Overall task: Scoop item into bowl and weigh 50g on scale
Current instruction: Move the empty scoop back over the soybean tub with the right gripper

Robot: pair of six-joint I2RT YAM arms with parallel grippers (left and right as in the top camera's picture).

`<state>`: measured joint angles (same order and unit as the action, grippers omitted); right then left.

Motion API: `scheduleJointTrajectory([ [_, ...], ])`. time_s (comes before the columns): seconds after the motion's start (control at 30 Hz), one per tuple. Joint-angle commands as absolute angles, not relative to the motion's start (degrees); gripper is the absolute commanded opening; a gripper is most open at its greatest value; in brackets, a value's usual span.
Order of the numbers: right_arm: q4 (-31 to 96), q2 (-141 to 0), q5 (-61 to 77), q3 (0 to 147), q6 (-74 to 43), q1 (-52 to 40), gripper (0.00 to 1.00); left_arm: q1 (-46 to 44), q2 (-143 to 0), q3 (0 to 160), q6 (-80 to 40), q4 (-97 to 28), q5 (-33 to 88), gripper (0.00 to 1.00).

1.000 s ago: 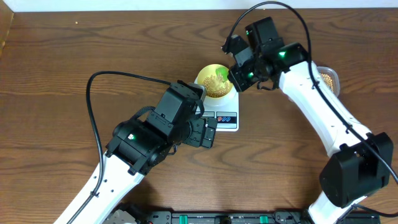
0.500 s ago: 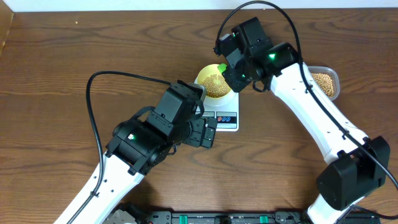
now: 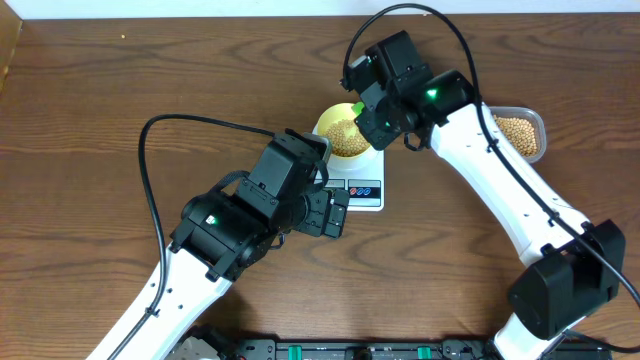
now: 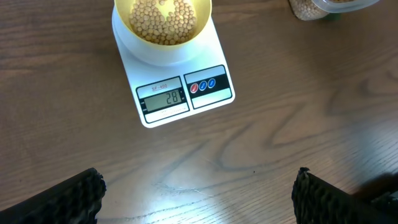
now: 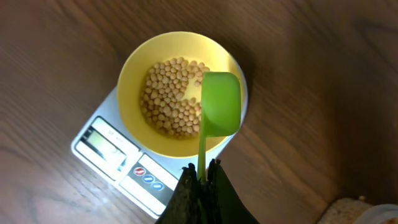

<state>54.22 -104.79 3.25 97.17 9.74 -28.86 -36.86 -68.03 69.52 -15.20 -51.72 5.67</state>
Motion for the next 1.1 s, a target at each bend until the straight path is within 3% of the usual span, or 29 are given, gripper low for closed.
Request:
scheduleJointTrajectory([
  [0.0,55.31,-101.3,5.08,99.85,6.15,-27.35,0.01,-36.71,-67.83,70.41,-15.14,-51.86,5.37,0.98],
  [0.37,69.41,-95.18,-15.64,104.68,-6.09,-19.68,0.01,-36.71,-67.83,70.41,-15.11,-51.86,5.37,0.98],
  [0.53,76.9,-96.03,-17.74,103.88,-12.38,-12.53,0.01,-36.71,-67.83,70.41,-15.14,-51.86,5.37,0.98],
  [1.07,70.35,-100.64,-19.2,90.17,-14.52,-3.79,0.01,-36.71,-67.83,70.41,-15.14,-51.86,5.37,0.98],
])
